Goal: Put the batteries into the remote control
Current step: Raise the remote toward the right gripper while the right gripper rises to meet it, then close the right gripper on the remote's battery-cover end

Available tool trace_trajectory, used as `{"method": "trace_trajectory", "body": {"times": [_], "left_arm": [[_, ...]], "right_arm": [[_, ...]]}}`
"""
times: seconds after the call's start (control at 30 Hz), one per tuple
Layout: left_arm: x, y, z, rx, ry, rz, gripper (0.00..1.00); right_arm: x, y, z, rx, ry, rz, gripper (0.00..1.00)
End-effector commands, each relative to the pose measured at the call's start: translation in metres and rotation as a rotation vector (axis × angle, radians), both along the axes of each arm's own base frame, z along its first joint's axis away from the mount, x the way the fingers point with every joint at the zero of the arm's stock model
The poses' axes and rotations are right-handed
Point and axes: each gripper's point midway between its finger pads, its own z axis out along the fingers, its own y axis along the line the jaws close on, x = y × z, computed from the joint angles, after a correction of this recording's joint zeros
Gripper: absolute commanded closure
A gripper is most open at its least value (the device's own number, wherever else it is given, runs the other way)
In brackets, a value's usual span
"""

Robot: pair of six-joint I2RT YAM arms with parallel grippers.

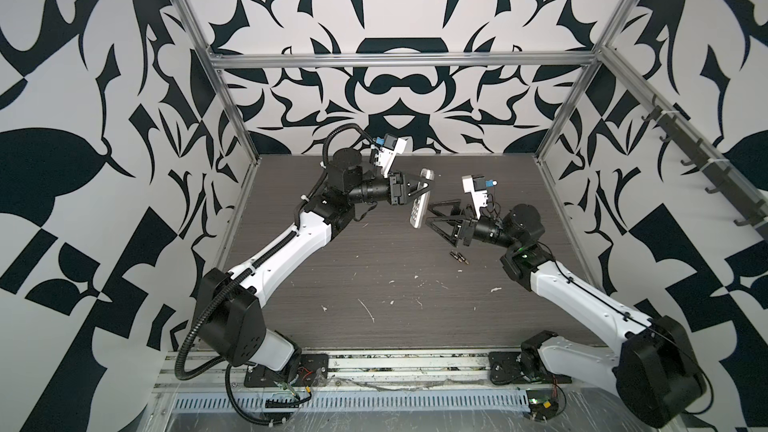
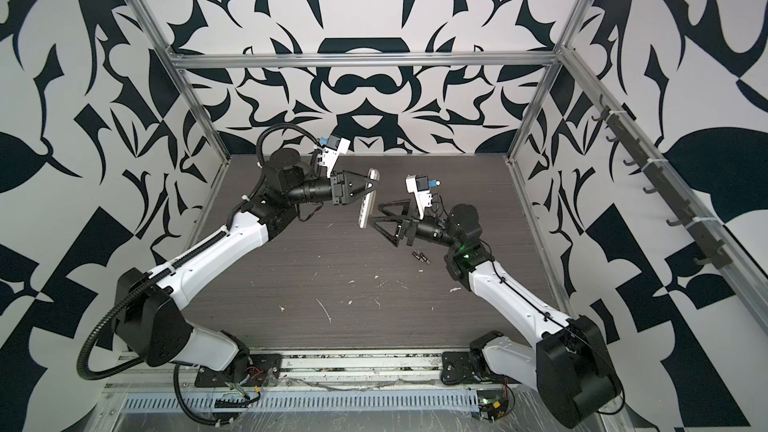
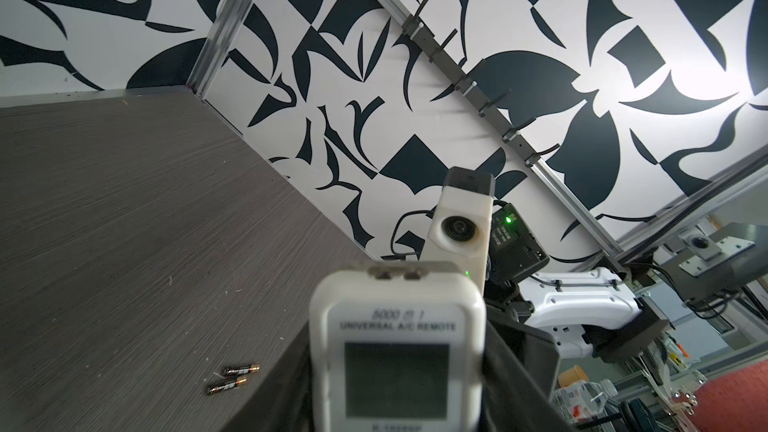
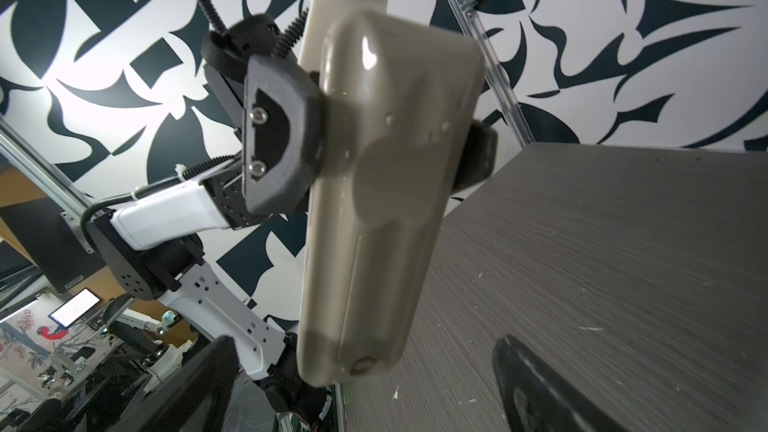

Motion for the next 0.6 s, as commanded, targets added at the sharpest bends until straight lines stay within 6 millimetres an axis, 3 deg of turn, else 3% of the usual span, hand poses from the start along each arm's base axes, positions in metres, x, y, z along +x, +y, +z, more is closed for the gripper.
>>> {"method": "trace_trajectory", "body": {"times": [0.0, 0.57], "left_arm": [[-0.014, 0.007, 0.025, -0.069, -0.056, -0.041, 0.64], [-0.022, 0.011, 0.038, -0.137, -0.059, -0.093, 0.63]], "right_arm": [[-0.009, 0.004, 0.036, 0.064, -0.109, 0.030, 0.01], [-0.017, 0.019, 0.041, 0.084, -0.138, 0.087, 0.05]]}}
